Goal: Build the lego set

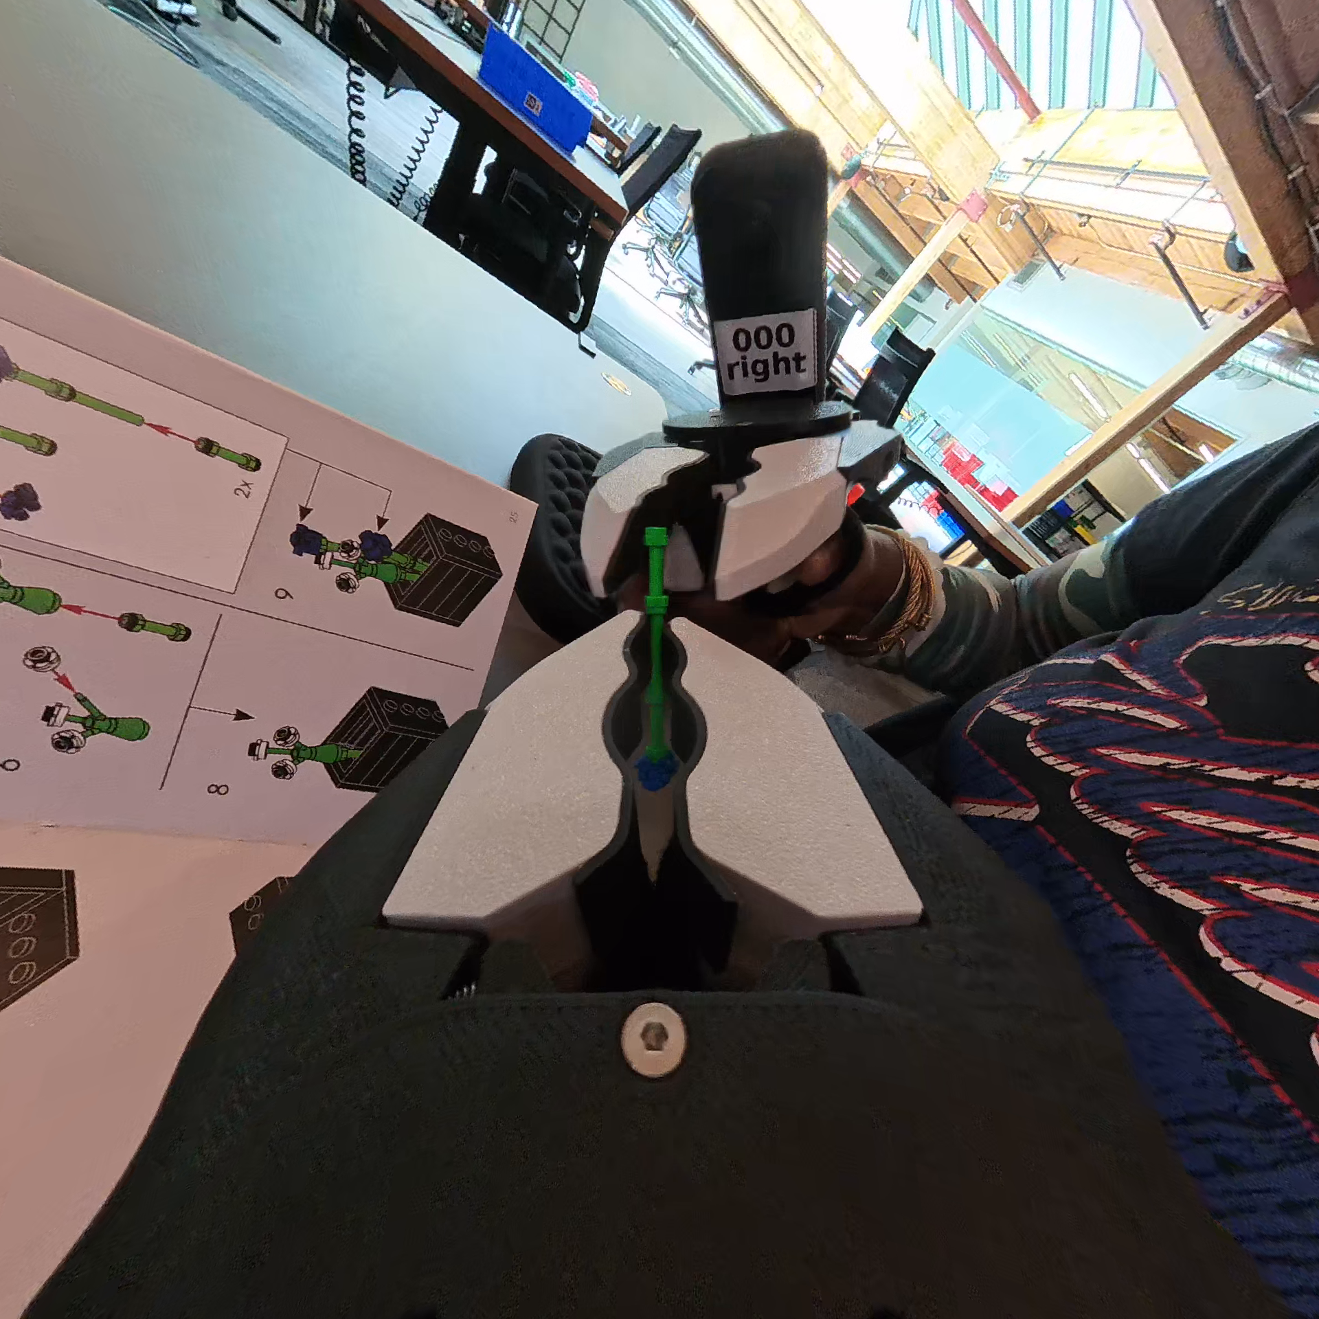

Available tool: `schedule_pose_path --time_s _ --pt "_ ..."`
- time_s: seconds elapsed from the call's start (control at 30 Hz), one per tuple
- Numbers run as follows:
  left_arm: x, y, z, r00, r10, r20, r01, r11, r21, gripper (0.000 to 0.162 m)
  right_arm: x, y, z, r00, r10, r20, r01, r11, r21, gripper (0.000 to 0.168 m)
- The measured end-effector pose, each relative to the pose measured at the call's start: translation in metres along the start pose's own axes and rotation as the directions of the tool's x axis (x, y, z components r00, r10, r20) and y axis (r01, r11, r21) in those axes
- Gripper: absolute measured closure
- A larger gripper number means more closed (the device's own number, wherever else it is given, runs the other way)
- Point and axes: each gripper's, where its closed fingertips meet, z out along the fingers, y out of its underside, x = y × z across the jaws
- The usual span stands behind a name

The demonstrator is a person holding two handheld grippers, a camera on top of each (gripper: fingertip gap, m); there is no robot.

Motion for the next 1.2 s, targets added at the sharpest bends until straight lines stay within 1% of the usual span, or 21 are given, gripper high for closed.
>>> schedule_pose_path --time_s 0.07,0.13,0.23,0.27,0.4,0.43,0.47,0.53,0.73,0.87,1.2 --pt "0.001 0.0 0.0 1.0 0.006 -0.001 -0.006 1.0 -0.003 0.161 -0.001 -0.002 -0.001 0.999 -0.031 0.007 0.032 0.999 -0.017 0.144" --pt "0.001 0.002 0.002 1.0 0.017 0.002 -0.017 1.0 -0.016 0.161 -0.003 -0.002 -0.001 0.998 -0.061 0.025 0.062 0.997 -0.055 0.148" --pt "0.002 0.002 0.002 1.0 0.023 -0.002 -0.023 1.0 -0.018 0.161 -0.001 -0.002 -0.001 0.995 -0.095 0.023 0.097 0.991 -0.088 0.162" --pt "0.003 0.002 0.002 1.0 0.024 -0.003 -0.024 1.0 -0.016 0.161 0.0 -0.002 -0.001 0.993 -0.112 0.022 0.114 0.989 -0.092 0.163" --pt "0.002 0.002 0.003 1.0 0.026 0.002 -0.026 0.999 -0.022 0.158 0.0 -0.003 -0.004 0.992 -0.123 0.041 0.126 0.988 -0.085 0.163" --pt "0.001 0.003 0.004 1.0 0.023 0.011 -0.023 0.999 -0.027 0.153 0.0 -0.004 -0.005 0.991 -0.123 0.044 0.126 0.989 -0.071 0.163" --pt "0.001 0.003 0.004 1.0 0.023 0.014 -0.023 0.999 -0.031 0.152 0.0 -0.006 -0.006 0.992 -0.119 0.046 0.122 0.991 -0.052 0.163" --pt "0.001 0.003 0.004 0.999 0.032 0.014 -0.031 0.999 -0.03 0.157 0.002 -0.008 -0.009 0.993 -0.109 0.043 0.111 0.993 -0.036 0.163" --pt "0.0 0.001 0.001 0.999 0.039 0.027 -0.039 0.999 -0.007 0.159 0.006 0.0 -0.014 0.993 -0.114 0.033 0.116 0.991 -0.064 0.163" --pt "0.001 0.014 0.009 0.997 0.074 0.035 -0.07 0.991 -0.112 0.16 0.006 0.007 -0.015 0.994 -0.102 0.038 0.105 0.991 -0.08 0.163" --pt "-0.001 0.02 0.011 0.996 0.074 0.048 -0.066 0.986 -0.155 0.161 0.009 0.015 -0.018 0.994 -0.102 0.035 0.106 0.986 -0.127 0.163"
